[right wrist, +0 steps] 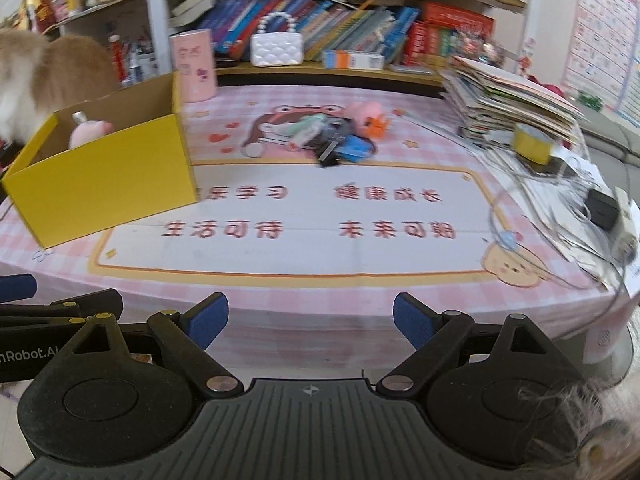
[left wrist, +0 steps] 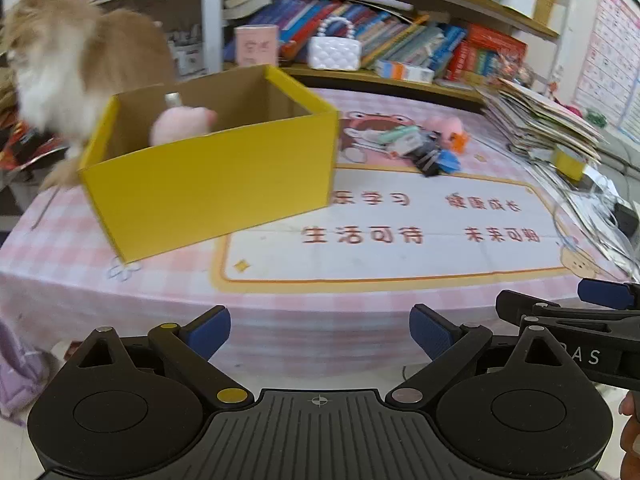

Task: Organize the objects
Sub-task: 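Withdraw both open tools from the yellow box toward the remaining items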

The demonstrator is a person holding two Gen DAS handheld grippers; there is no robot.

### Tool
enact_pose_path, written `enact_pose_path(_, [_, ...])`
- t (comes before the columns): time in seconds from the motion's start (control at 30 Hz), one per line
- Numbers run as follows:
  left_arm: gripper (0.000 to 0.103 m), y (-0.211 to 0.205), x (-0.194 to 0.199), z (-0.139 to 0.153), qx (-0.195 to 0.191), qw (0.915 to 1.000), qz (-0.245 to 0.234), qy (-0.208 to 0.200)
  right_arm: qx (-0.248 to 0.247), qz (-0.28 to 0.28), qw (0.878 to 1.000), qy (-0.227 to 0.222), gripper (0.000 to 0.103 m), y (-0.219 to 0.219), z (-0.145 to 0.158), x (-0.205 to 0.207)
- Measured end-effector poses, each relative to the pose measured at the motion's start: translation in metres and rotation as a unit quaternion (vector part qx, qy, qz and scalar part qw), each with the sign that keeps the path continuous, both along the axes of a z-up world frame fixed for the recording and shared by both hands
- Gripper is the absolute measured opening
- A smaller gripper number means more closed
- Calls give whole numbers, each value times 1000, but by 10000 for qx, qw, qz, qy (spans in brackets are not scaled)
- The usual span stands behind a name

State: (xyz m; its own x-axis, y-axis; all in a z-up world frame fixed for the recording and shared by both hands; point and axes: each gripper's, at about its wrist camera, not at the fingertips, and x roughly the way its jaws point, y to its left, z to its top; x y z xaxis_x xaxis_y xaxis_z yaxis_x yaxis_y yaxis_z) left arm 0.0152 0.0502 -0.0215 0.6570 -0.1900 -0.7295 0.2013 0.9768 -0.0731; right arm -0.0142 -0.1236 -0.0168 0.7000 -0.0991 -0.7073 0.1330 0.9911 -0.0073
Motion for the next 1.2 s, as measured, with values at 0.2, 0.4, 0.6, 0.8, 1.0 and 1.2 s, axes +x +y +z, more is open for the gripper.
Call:
enact_pose_path(0.2, [98,-27,11,-2,1,9994,-346,47,-6,-361,9993,56,90,-25,-1,-1])
enact_pose_path(0.4, [98,-51,26,-4,-13,9985,-541,82,-36,-556,9984,114,91,-48,-4,8])
enact_pose_path(0.6, [98,-70,44,-7,13,9985,-524,159,-10,-549,9983,209,91,-68,-7,28])
enact_pose_path(0.8, [98,-84,70,-9,-4,9991,-363,206,-1,-390,9988,288,91,-84,-7,59])
enact_pose_path(1.0, [98,-102,97,-13,-35,9995,-185,260,7,-209,9991,364,90,-105,-9,95])
enact_pose_path(1.2, [98,-117,121,-14,-63,9997,13,255,76,27,9992,399,88,-125,-10,127])
